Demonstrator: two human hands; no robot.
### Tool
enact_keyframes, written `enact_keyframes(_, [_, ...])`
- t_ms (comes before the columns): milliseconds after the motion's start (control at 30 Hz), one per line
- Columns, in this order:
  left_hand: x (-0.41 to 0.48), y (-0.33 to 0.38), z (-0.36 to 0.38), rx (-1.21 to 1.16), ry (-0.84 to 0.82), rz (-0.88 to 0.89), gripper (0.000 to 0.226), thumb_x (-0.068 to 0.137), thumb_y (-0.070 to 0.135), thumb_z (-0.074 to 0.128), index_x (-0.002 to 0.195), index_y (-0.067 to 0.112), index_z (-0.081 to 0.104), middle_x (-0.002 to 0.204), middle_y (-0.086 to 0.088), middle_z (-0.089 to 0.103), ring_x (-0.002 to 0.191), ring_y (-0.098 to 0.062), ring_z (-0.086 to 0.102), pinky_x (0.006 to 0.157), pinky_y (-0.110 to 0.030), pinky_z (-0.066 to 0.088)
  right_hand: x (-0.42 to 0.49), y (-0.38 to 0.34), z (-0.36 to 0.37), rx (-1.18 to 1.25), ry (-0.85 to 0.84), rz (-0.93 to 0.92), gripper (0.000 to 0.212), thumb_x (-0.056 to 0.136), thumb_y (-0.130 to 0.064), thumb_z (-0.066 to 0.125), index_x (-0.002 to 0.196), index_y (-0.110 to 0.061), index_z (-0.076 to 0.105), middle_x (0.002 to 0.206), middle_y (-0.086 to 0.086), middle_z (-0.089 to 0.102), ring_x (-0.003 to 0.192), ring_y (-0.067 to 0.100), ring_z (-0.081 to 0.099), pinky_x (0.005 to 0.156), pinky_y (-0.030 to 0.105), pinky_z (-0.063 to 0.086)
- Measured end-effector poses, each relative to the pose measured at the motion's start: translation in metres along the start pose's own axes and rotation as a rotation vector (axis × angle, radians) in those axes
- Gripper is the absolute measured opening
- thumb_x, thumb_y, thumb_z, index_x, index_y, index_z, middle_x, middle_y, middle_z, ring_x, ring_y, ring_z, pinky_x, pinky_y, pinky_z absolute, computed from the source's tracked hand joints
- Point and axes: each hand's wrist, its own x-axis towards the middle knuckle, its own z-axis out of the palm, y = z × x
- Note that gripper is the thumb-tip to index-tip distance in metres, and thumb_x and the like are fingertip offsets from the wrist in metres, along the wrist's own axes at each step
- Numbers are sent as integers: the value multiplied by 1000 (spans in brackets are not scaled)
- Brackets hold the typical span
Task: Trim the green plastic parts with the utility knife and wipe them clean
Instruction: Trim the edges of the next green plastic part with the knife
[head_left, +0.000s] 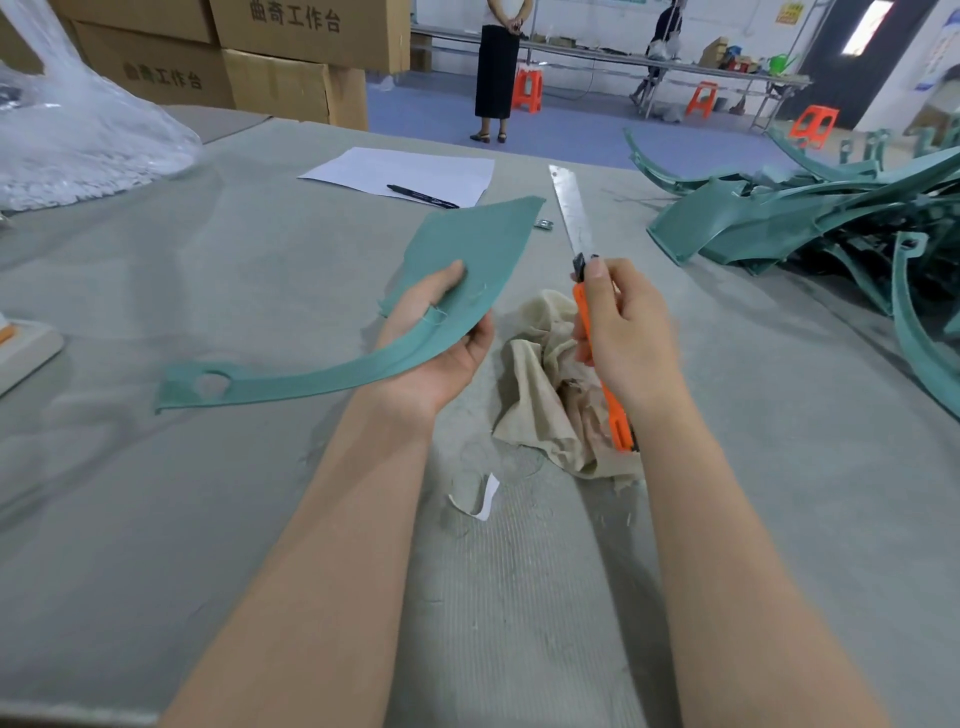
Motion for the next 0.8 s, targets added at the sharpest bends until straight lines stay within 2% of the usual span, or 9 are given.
enact_keyframes(100, [-1, -1, 1, 44, -33, -32, 4, 89, 10, 62, 86, 13, 61, 74, 0, 62, 60, -10, 58, 49, -16, 50, -1, 2, -1, -62, 101, 30, 46, 93, -57, 38, 76, -18, 55, 69, 5, 59, 71, 32, 59, 72, 53, 53])
enact_keyframes(200, [-1, -1, 0, 53, -56, -62, 5, 88, 10, 62, 84, 12, 62, 73, -1, 63, 58, -11, 60, 48, -17, 50, -1, 2, -1, -108, 135, 28, 58, 91, -60, 37, 74, -8, 54, 70, 15, 61, 71, 38, 59, 70, 57, 51])
enact_keyframes(367, [0, -2, -1, 6, -59, -94, 5, 87, 8, 63, 83, 11, 62, 76, -2, 64, 65, -12, 61, 47, -18, 51, -3, 1, 2, -145, 113, 13, 59, 93, -59, 38, 73, -5, 55, 69, 18, 61, 68, 36, 58, 69, 53, 51])
enact_keyframes(500, [-1, -4, 1, -83, -50, -103, 12, 88, 6, 62, 76, 9, 62, 74, -2, 64, 67, -13, 60, 49, -18, 52, -6, 0, 8, -157, 74, -28, 58, 96, -55, 41, 68, -4, 50, 63, 17, 57, 62, 34, 54, 60, 44, 47])
enact_keyframes(667, [-3, -7, 4, -127, -62, -92, 15, 89, 6, 62, 74, 8, 61, 73, -3, 64, 66, -12, 60, 50, -18, 52, -5, 1, 11, -120, 45, -38, 54, 95, -54, 42, 60, -14, 48, 64, 12, 60, 61, 32, 55, 58, 43, 47])
enact_keyframes(733, [-3, -8, 5, -138, -46, -72, 14, 91, 8, 60, 76, 6, 61, 70, -4, 64, 63, -13, 60, 51, -18, 52, -7, 0, 13, -131, 17, -69, 52, 96, -53, 44, 56, -19, 46, 55, 2, 55, 54, 24, 51, 55, 40, 44])
enact_keyframes(800, [-2, -8, 5, -149, -18, -40, 10, 92, 8, 60, 82, 6, 61, 69, -4, 63, 63, -13, 59, 51, -18, 52, -10, 0, 19, -174, -30, -110, 52, 97, -51, 45, 55, -20, 45, 54, 5, 54, 52, 19, 48, 55, 38, 41])
